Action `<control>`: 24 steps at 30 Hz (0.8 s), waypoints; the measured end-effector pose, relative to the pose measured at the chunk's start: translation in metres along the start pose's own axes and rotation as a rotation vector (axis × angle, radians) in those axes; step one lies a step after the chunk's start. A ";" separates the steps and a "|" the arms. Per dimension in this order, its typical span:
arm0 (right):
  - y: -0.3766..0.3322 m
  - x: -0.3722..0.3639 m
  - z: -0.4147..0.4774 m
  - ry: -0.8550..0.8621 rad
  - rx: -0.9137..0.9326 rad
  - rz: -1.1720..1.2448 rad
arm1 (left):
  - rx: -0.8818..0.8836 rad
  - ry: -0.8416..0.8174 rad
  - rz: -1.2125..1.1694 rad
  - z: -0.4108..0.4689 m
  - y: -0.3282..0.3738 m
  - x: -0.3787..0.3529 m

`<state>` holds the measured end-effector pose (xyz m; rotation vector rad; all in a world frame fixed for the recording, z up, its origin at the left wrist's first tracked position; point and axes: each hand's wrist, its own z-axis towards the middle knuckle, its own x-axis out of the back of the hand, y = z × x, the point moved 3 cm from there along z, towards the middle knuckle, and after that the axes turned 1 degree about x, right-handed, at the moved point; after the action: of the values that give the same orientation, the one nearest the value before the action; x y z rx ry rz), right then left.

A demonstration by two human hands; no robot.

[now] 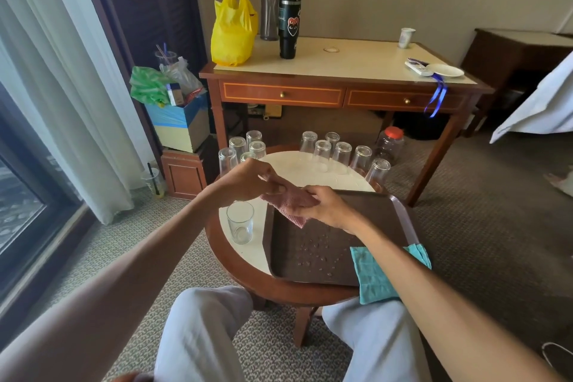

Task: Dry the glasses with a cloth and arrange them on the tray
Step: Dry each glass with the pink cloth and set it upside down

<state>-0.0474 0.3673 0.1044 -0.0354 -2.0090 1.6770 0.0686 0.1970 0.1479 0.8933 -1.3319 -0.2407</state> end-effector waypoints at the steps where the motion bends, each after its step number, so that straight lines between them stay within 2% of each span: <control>1: -0.002 0.000 0.001 0.020 0.017 -0.001 | 0.006 -0.011 -0.033 0.000 0.001 0.001; 5: -0.004 -0.001 0.003 0.055 0.067 0.046 | 0.092 -0.047 -0.189 -0.005 0.004 0.002; 11: -0.006 -0.008 -0.005 -0.179 -0.076 0.175 | 0.183 -0.068 -0.186 -0.012 -0.004 -0.004; 16: -0.002 -0.005 -0.005 -0.300 -0.173 0.264 | 0.129 -0.212 -0.406 -0.015 -0.002 -0.005; 20: -0.010 -0.010 -0.004 -0.335 -0.212 0.376 | 0.018 -0.069 -0.321 -0.014 0.005 0.003; 24: -0.012 -0.017 0.007 -0.233 -0.209 0.499 | -0.007 0.092 -0.290 -0.012 0.002 0.010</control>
<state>-0.0318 0.3527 0.1081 -0.4702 -2.4975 1.8151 0.0818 0.1977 0.1567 1.0789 -1.1136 -0.4232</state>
